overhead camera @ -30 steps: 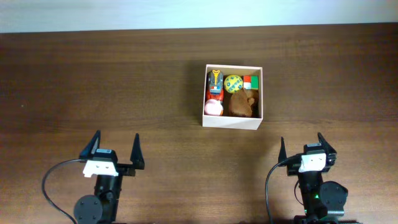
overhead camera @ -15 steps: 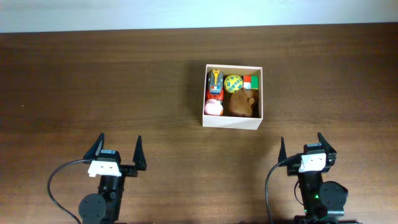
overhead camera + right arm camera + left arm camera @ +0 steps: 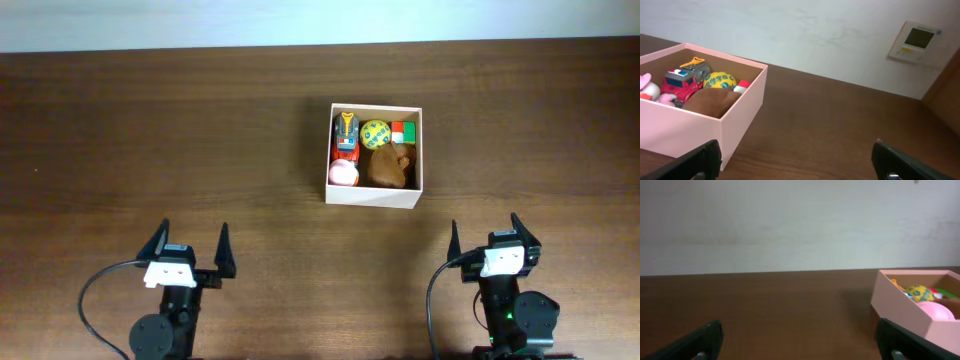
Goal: Pack container
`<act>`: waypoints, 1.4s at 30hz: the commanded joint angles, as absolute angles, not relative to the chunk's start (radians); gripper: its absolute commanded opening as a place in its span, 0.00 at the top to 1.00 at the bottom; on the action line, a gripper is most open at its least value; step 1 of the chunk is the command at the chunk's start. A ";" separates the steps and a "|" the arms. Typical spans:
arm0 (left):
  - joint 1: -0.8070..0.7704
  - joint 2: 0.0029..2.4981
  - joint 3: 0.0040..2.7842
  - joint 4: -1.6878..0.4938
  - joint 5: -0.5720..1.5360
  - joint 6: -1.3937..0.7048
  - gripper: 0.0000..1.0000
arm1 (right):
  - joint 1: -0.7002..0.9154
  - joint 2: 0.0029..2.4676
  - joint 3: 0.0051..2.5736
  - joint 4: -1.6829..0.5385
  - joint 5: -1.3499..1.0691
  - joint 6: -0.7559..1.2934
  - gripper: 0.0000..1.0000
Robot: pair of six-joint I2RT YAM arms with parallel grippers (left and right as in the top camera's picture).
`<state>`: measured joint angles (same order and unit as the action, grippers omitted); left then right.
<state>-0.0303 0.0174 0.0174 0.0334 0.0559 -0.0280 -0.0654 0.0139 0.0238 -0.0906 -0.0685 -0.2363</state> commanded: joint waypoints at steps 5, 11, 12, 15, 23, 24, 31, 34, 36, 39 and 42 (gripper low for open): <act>-0.017 0.005 0.009 -0.002 -0.102 0.014 0.01 | -0.059 0.003 0.014 -0.089 -0.059 -0.232 0.01; -0.017 0.005 0.009 -0.016 -0.147 0.050 0.01 | -0.059 0.003 0.014 -0.089 -0.059 -0.232 0.01; -0.017 0.005 0.009 -0.016 -0.147 0.050 0.01 | -0.059 0.003 0.014 -0.089 -0.059 -0.232 0.01; -0.017 0.005 0.009 -0.019 -0.147 0.050 0.01 | -0.059 0.003 0.014 -0.089 -0.059 -0.232 0.01; -0.017 0.008 0.009 -0.068 -0.147 0.050 0.01 | -0.059 0.003 0.014 -0.089 -0.059 -0.232 0.01; -0.017 0.008 0.009 -0.069 -0.147 0.050 0.01 | -0.059 0.003 0.014 -0.089 -0.059 -0.232 0.01; -0.017 0.008 0.009 -0.069 -0.147 0.050 0.01 | -0.059 0.003 0.014 -0.089 -0.059 -0.232 0.01; -0.017 0.008 0.009 -0.069 -0.147 0.050 0.01 | -0.059 0.003 0.014 -0.089 -0.059 -0.232 0.01; -0.017 0.008 0.009 -0.069 -0.147 0.050 0.01 | -0.059 0.003 0.014 -0.089 -0.059 -0.232 0.01; -0.017 0.008 0.009 -0.069 -0.147 0.050 0.01 | -0.059 0.003 0.014 -0.089 -0.059 -0.232 0.01; -0.017 0.008 0.009 -0.069 -0.147 0.050 0.01 | -0.059 0.003 0.014 -0.089 -0.059 -0.232 0.01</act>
